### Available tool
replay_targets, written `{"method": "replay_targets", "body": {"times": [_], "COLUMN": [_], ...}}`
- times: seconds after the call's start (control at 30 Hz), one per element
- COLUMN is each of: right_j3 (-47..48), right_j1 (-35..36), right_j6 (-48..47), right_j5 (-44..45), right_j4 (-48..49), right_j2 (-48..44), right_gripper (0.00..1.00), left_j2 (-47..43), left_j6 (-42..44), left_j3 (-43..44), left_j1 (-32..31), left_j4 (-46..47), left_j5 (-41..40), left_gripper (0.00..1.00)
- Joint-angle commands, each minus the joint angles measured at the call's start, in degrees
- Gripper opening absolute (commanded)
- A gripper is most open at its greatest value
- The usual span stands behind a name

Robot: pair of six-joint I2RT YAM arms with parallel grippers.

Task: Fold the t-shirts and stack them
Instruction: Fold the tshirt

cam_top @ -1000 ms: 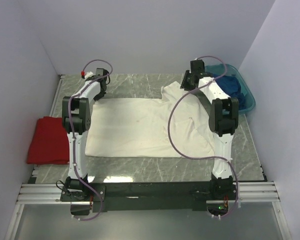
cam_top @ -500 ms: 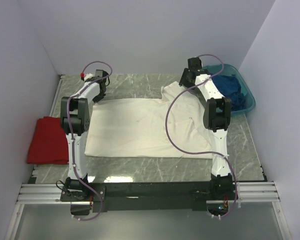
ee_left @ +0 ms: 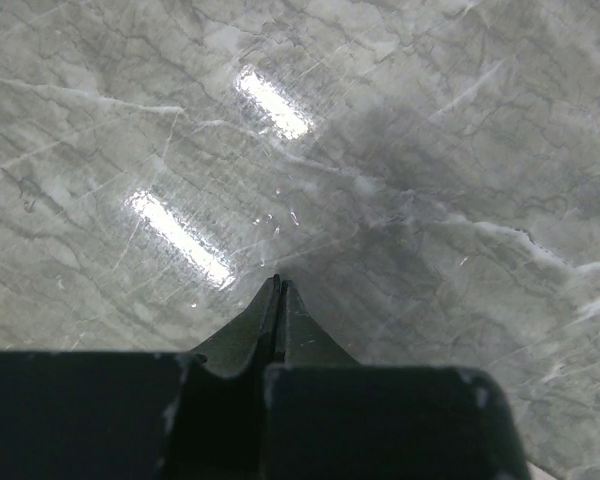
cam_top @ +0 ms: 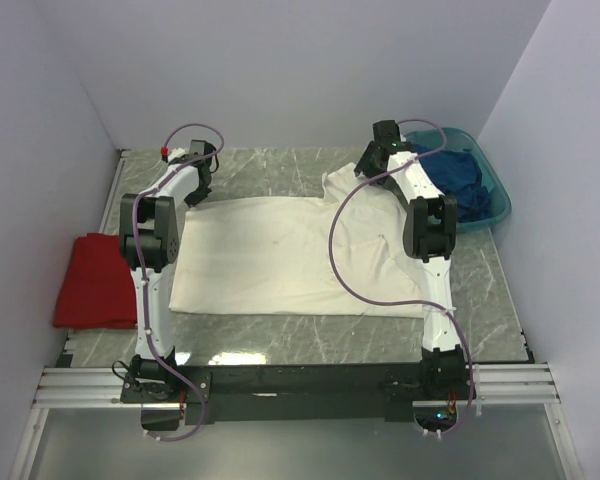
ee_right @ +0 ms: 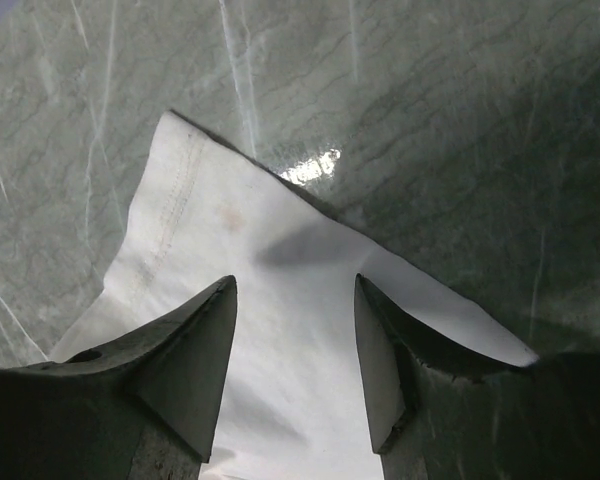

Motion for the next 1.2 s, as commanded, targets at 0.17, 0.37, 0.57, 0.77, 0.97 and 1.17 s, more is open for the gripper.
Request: {"method": "replay_targets", "body": {"times": [0.17, 0.37, 0.57, 0.77, 0.97, 1.17], "right_j3": [1.54, 1.01, -0.57, -0.83, -4.69, -6.01], "right_j1": [-0.26, 0.97, 2.03, 3.52, 4.31, 4.22], "right_j6": [3.04, 3.66, 2.87, 1.38, 1.2, 1.2], "right_j5": [1.68, 0.98, 1.33, 1.42, 1.51, 3.0], "right_j4": [-2.06, -2.94, -3.64, -5.58, -4.35, -2.33], "right_j2": [0.62, 1.94, 1.24, 1.24, -0.69, -2.8], "right_gripper": [0.55, 0.46, 0.39, 0.35, 0.17, 0.0], "left_j2": [-2.96, -3.05, -3.49, -4.37, -5.42, -5.07], "left_j6": [-0.2, -0.2, -0.2, -0.64, -0.64, -0.29], "left_j3": [-1.28, -1.63, -2.07, -2.59, -3.83, -3.13], "left_j1": [0.2, 0.2, 0.2, 0.29, 0.2, 0.2], "left_j4": [0.54, 0.81, 0.54, 0.54, 1.07, 0.72], "left_j5": [3.03, 3.47, 3.3, 3.92, 4.09, 4.09], "left_gripper": [0.0, 0.0, 0.0, 0.0, 0.0, 0.0]}}
